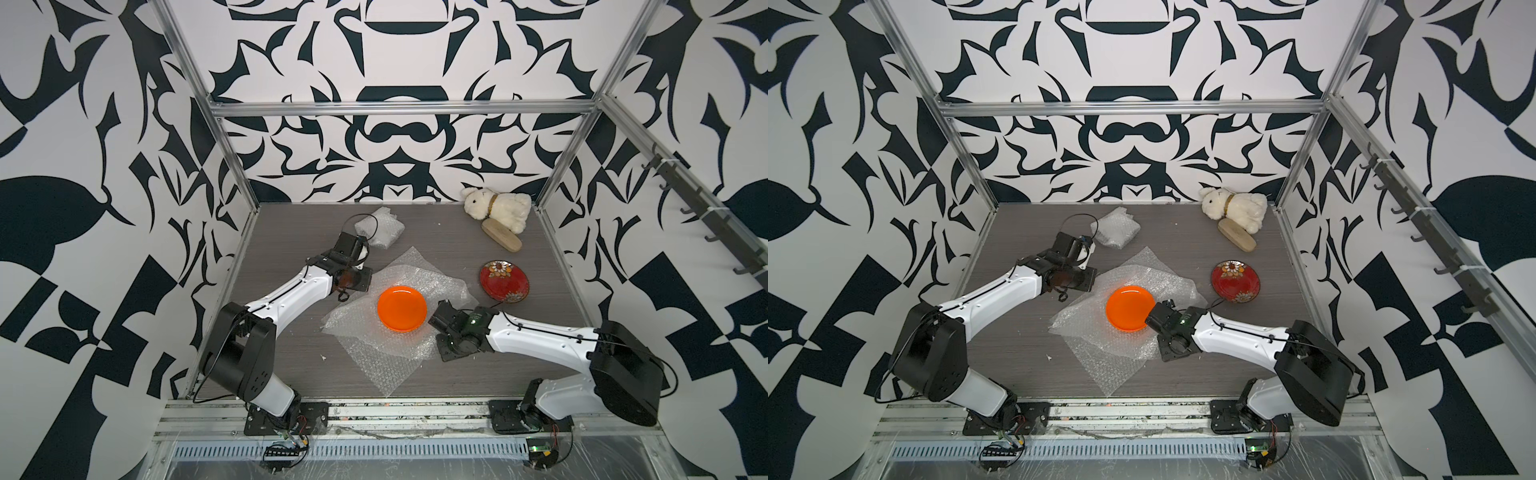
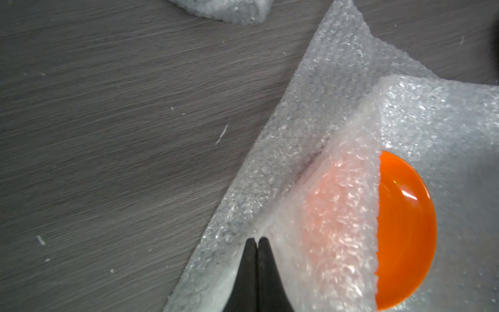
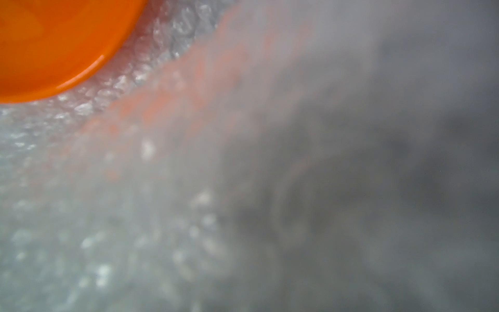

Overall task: Unpack dinner plates from bubble wrap
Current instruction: Unwrap the bubble wrap.

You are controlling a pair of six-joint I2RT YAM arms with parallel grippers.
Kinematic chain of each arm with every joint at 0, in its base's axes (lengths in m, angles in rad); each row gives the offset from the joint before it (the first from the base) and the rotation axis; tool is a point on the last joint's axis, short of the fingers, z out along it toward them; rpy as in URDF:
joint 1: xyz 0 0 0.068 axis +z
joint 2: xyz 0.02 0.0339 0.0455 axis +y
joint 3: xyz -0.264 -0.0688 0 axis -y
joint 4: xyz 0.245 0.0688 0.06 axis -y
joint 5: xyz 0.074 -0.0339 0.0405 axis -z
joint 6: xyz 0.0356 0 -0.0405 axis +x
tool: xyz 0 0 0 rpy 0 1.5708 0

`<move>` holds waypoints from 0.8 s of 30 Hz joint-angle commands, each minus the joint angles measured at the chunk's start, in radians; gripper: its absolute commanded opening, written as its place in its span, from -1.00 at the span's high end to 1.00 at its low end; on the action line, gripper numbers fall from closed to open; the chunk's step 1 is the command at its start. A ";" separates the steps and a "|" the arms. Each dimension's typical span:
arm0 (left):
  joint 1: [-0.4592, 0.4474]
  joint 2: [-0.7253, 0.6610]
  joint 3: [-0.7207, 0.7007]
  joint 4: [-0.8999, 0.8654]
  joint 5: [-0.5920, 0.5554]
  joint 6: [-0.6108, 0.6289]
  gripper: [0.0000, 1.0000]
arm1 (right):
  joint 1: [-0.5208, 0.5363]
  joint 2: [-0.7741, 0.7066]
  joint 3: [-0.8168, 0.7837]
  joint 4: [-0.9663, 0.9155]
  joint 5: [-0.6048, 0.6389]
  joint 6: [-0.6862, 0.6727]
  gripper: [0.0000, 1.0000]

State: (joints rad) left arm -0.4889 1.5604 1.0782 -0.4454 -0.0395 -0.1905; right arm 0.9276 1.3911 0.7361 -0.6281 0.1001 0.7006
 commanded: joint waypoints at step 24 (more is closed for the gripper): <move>0.050 0.142 0.141 -0.113 0.064 0.123 1.00 | 0.007 -0.061 0.066 -0.087 0.121 0.003 0.74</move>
State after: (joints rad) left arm -0.4431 1.7065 1.1999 -0.5167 -0.0017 -0.0956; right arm 0.9276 1.3705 0.7609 -0.6704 0.1478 0.7002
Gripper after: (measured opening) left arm 0.038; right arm 0.123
